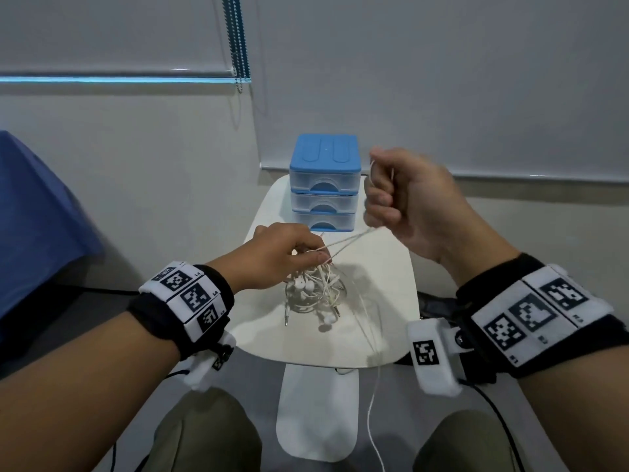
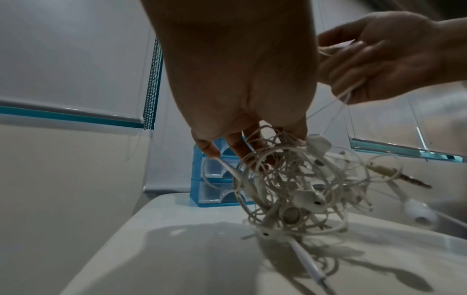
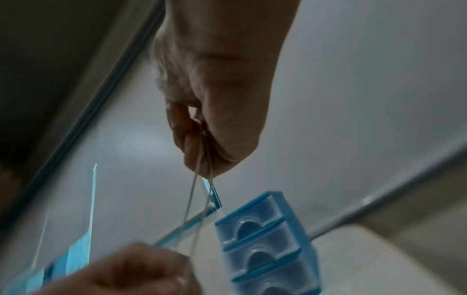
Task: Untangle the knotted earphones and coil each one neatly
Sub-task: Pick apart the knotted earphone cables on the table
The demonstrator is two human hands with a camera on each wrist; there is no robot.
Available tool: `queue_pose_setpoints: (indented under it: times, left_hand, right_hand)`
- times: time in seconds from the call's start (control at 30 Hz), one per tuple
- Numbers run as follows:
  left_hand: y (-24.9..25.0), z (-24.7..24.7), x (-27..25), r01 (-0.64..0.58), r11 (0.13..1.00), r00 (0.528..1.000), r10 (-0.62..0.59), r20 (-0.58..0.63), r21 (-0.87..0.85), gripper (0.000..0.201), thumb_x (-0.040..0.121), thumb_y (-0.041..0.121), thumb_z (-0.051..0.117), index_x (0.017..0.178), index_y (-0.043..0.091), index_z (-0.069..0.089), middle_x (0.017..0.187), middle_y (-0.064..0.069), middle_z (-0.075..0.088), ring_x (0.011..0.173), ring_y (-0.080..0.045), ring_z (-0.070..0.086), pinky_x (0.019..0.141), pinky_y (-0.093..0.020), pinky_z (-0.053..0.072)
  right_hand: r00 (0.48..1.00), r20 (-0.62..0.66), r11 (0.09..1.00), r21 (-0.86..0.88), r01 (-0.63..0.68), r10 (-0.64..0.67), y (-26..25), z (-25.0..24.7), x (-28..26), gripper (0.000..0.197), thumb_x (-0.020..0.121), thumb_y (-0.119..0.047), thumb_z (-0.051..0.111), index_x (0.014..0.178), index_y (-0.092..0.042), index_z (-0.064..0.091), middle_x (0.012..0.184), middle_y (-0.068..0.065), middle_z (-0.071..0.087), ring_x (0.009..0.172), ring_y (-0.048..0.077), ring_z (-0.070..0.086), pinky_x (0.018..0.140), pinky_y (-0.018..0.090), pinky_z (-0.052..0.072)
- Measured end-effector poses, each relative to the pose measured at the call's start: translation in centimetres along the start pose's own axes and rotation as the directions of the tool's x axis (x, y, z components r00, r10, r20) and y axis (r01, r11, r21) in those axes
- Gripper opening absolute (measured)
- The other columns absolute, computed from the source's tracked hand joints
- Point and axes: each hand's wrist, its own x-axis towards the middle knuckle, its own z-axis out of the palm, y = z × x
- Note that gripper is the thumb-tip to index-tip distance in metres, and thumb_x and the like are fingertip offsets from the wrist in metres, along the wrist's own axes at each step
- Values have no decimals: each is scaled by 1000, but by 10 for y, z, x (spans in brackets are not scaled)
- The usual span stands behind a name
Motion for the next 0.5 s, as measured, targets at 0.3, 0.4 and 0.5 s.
queue_pose_setpoints:
  times: [0.3,0.4,0.5]
  left_hand:
    - [13,-4,3,-15,999,999,18,-49,51,28,101,49,54,96,29,73,92,9,67,90,-6,59,105,-47,33]
    - [12,-3,3,12,1000,998,-12,-63,-5,23,99,50,61,99,30,74,97,14,72,93,-5,62,108,-49,35]
    - [12,-7,4,27,996,997,-33,-74,-82,22,97,51,62,98,33,74,98,14,73,96,-9,63,108,-50,38]
  right_hand:
    - [973,142,167,-980,112,183,25,1,2,23,95,-41,70,78,-25,68,73,-8,56,73,15,54,61,27,39]
    - [986,161,642,-753,143,-31,19,5,3,19,92,-22,73,77,-12,75,91,4,63,87,13,60,84,30,47]
    - [966,106,892,-370,258,-236,1,11,3,18,84,-19,68,67,-11,69,103,10,71,100,13,66,92,30,46]
